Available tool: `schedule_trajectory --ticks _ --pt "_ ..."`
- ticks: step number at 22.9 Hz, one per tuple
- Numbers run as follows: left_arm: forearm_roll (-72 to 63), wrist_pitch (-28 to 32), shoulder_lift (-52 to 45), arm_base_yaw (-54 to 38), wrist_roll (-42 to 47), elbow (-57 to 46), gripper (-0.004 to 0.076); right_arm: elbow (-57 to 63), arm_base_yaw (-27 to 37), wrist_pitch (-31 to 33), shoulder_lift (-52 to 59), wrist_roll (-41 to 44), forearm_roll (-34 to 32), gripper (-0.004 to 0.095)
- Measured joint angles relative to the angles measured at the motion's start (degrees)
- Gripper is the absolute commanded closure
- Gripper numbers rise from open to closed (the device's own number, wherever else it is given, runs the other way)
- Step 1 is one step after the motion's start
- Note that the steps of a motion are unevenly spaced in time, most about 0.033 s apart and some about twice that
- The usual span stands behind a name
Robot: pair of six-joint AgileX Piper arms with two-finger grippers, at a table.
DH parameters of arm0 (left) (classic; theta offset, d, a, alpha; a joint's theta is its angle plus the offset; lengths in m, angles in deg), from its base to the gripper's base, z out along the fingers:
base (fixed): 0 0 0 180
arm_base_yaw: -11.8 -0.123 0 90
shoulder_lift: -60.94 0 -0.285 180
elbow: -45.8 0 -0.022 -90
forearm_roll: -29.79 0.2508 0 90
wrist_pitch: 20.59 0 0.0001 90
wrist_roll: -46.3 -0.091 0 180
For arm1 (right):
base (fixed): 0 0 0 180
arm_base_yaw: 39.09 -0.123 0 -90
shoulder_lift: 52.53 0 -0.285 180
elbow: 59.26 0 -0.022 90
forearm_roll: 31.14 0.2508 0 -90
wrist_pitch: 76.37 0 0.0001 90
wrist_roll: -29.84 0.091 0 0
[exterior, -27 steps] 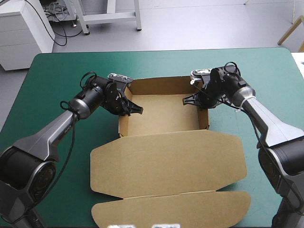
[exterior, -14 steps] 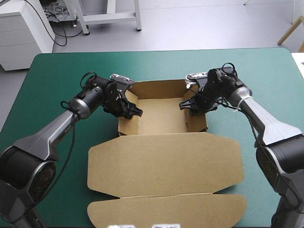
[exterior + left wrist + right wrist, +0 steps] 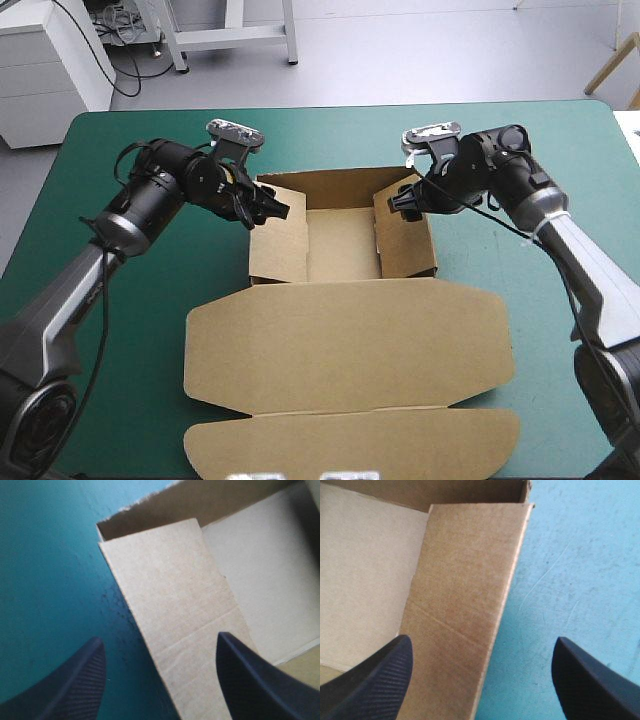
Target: Fold the box
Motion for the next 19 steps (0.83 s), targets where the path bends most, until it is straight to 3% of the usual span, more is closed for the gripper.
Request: schedule_trajectory --ticks 3,9,13,19 --pt "1.2 -1.1 -6.6 0.0 -1.9 0.5 0.0331 0.0 0.0 -0.3 5.9 0.0 -0.7 0.0193" --pt "10.5 -12.7 -17.9 0.0 -2.7 0.9 0.0601 0.0 0.0 -0.3 13.0 0.7 -0.8 0.0193" --pt "12.1 -14.2 -21.3 0.0 -4.7 0.4 0.0734 0.0 0.0 -0.3 12.9 1.4 -0.8 0.0193" --pt "12.4 -14.2 -28.1 0.0 -5.6 -7.9 0.0734 0.0 0.0 0.4 8.5 2.3 -0.5 0.0193"
